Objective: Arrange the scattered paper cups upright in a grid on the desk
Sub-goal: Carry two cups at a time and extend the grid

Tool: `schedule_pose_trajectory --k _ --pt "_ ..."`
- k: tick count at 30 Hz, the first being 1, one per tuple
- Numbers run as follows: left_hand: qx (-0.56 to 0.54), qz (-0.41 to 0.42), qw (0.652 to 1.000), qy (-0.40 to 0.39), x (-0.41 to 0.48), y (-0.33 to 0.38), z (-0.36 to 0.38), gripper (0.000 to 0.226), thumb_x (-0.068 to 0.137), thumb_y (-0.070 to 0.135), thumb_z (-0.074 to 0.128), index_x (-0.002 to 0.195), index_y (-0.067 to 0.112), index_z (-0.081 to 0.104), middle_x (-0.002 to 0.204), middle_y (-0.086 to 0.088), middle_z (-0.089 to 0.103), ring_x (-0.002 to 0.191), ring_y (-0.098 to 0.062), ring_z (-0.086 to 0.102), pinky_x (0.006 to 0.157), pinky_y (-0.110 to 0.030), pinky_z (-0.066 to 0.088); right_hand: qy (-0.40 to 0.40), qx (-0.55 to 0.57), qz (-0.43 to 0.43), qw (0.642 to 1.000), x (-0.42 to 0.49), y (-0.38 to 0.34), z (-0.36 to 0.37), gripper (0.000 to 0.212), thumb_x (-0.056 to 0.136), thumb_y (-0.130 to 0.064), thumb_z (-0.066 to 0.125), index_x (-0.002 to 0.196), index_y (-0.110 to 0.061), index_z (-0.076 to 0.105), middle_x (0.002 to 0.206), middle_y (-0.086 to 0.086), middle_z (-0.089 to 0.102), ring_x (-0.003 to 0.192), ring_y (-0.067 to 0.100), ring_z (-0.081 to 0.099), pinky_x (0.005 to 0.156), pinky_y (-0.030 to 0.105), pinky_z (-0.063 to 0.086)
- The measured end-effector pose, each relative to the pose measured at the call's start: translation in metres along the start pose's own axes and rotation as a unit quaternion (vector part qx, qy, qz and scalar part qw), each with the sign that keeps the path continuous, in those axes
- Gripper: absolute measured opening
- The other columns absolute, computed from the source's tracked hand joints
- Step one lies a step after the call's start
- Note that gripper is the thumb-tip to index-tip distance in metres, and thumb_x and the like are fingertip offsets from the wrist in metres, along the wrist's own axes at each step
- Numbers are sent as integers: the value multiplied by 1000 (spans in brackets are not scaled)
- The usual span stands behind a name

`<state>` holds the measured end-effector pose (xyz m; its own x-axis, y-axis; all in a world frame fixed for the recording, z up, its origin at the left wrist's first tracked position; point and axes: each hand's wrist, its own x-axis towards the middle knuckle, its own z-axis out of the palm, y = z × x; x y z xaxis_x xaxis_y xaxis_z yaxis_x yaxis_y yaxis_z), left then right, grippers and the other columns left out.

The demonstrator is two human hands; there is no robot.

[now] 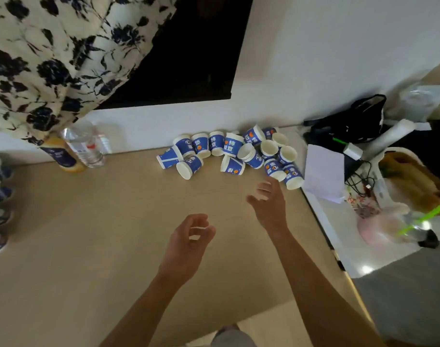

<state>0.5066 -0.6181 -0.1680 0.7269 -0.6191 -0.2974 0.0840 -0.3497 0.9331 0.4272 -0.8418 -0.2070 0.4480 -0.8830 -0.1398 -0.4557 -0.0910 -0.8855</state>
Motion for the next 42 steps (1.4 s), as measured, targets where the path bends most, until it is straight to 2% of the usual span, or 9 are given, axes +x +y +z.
schedule_pose_trajectory --k 6,10,16,20,22,25,28,37,42 --pt "3 -30 998 56 23 10 37 17 93 22 68 110 25 66 104 8 70 90 4 66 72 -15 50 -37 -96 -81 991 106 18 9 79 77 -8 76 147 -12 39 142 7 53 130 23 51 106 36 41" --pt "4 -48 995 88 33 19 57 18 93 22 68 111 25 66 105 9 70 92 3 66 77 -22 54 -61 -159 -124 978 166 32 14 83 77 -29 78 148 -16 37 142 8 51 131 27 50 107 49 44" --pt "12 -54 992 114 32 19 72 17 93 19 69 108 26 66 106 7 71 92 -1 67 74 -21 54 -132 -272 -207 931 210 49 25 90 78 -27 82 151 -9 32 148 17 44 135 37 43 103 55 44" --pt "3 -66 988 137 23 13 74 33 79 48 68 108 31 66 104 16 72 94 -1 68 75 -21 56 -127 -330 -236 905 223 60 36 88 80 -22 80 152 -9 31 145 19 47 128 40 49 97 55 49" --pt "6 -73 986 148 20 10 75 31 81 45 69 109 31 66 103 17 72 94 -2 69 75 -21 56 -125 -344 -241 899 227 60 38 88 80 -21 79 152 -9 31 144 19 48 128 40 50 97 54 48" --pt "14 -79 984 157 17 9 76 20 92 21 71 110 29 66 105 12 73 95 -2 68 75 -19 54 -130 -342 -241 899 232 61 38 91 79 -21 81 153 -8 30 145 19 49 131 39 49 100 53 45" --pt "19 -82 982 167 16 12 80 22 92 16 69 109 29 66 105 11 73 94 -2 68 75 -18 54 -131 -336 -256 897 235 63 37 93 78 -21 83 154 -7 29 144 18 51 130 39 51 99 52 45" --pt "19 -72 986 151 9 19 101 20 92 27 70 111 30 66 105 16 72 97 -2 68 80 -25 55 -83 -260 -260 926 213 65 14 94 71 -25 88 148 -6 37 137 16 55 126 36 53 99 51 48" --pt "24 -57 986 152 3 26 112 28 86 33 72 112 28 65 103 16 72 94 -1 68 77 -22 54 -60 -74 -212 973 168 49 -6 85 68 -21 86 141 -8 44 133 7 55 123 27 53 102 42 47"
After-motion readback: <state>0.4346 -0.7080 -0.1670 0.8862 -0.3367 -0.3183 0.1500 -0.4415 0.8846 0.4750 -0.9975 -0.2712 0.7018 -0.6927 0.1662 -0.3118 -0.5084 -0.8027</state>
